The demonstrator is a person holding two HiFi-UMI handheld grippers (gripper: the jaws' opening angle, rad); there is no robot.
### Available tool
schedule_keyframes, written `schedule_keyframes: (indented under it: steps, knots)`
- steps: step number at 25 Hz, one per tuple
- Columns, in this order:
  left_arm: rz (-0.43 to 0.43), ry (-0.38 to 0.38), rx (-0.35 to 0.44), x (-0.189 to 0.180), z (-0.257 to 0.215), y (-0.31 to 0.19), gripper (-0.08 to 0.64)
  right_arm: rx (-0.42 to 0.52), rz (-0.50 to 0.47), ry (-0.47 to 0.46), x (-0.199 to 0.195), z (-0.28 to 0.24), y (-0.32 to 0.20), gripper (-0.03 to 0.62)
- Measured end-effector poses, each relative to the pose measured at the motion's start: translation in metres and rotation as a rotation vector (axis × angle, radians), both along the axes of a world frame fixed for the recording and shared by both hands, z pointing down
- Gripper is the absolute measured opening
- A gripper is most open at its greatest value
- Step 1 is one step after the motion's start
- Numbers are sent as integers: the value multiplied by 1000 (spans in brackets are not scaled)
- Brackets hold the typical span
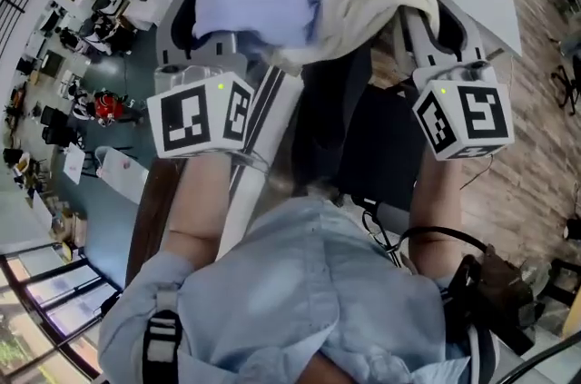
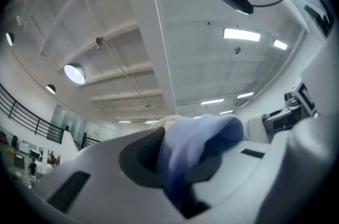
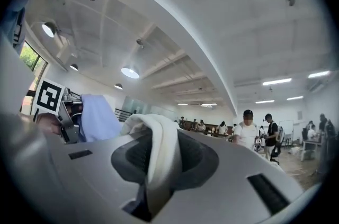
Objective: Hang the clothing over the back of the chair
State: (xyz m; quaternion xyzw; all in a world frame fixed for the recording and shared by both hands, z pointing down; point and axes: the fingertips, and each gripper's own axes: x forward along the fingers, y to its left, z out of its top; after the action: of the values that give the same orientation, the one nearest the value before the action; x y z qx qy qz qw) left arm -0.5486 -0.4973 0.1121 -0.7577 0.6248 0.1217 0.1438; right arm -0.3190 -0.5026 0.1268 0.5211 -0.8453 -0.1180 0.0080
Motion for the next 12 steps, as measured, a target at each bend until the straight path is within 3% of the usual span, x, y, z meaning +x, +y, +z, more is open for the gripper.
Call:
schedule_keyframes:
  steps: [6,12]
  knots:
    - [-30,-51,-205,-1,87,-13,41,-185,37,-78,33,97,-4,78]
    - [36,-104,-383,29,166,0,42,-314,-47,-150,14,169,14,95]
